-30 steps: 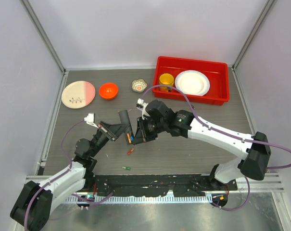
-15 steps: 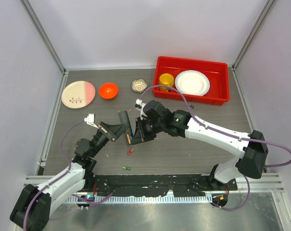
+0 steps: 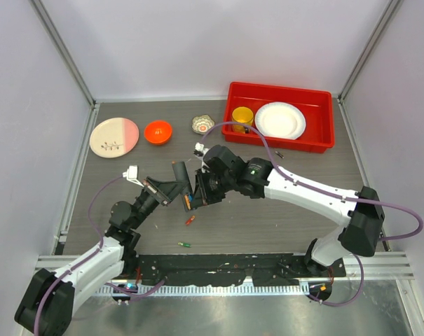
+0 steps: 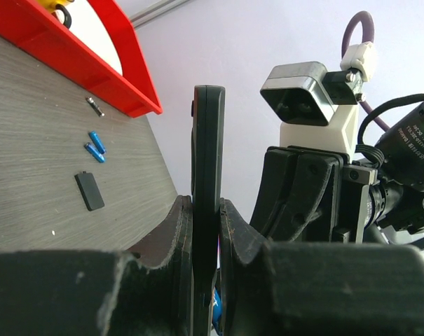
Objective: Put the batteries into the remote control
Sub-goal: Load the battery into the remote control.
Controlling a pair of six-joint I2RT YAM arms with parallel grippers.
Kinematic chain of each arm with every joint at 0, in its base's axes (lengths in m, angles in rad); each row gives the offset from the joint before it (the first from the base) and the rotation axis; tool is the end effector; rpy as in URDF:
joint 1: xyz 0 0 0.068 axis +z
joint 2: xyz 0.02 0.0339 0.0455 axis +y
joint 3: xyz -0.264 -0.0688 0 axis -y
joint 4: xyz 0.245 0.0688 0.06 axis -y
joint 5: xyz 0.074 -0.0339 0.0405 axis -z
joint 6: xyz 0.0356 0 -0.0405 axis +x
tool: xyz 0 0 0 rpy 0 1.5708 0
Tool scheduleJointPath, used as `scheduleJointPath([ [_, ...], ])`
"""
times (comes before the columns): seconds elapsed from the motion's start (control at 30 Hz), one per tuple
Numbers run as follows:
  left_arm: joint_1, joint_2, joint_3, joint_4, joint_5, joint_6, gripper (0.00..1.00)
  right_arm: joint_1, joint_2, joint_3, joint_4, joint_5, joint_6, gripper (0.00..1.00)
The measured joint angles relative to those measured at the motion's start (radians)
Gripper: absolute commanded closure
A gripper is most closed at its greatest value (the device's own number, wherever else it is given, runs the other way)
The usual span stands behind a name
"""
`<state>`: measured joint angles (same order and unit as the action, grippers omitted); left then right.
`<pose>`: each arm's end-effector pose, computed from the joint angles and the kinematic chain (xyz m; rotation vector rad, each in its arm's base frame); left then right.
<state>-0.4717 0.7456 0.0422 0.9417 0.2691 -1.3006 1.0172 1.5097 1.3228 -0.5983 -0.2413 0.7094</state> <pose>0.1355 -0.0798 0.2055 -0.3748 1.5058 -1.6377 0.1676 0.2874 0.3137 -0.5310 2.5656 1.0301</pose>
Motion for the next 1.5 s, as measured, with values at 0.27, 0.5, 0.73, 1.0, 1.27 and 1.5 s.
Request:
scheduleJointPath([
  [0.27,0.000,0.000,0.000,-0.020,-0.009,-0.002,1.00,0.003,0.020,0.026,-0.031,0.018,-0.017,0.91],
  [0.5,0.000,0.000,0.000,-0.021,-0.016,-0.003,1.00,0.005,0.023,0.033,-0.042,0.031,-0.026,0.86],
  [0.73,0.000,-0.001,0.000,-0.028,-0.016,-0.001,1.00,0.005,0.023,0.033,-0.047,0.036,-0.026,0.77],
  [1.0,0.000,-0.016,0.000,-0.043,-0.016,0.008,1.00,0.004,0.023,0.033,-0.055,0.046,-0.022,0.68],
  [1.27,0.000,-0.021,0.000,-0.044,-0.016,0.008,1.00,0.004,0.024,0.033,-0.061,0.057,-0.021,0.62],
  [1.5,0.000,-0.020,0.000,-0.044,-0.016,0.008,1.00,0.004,0.024,0.033,-0.062,0.062,-0.019,0.58],
])
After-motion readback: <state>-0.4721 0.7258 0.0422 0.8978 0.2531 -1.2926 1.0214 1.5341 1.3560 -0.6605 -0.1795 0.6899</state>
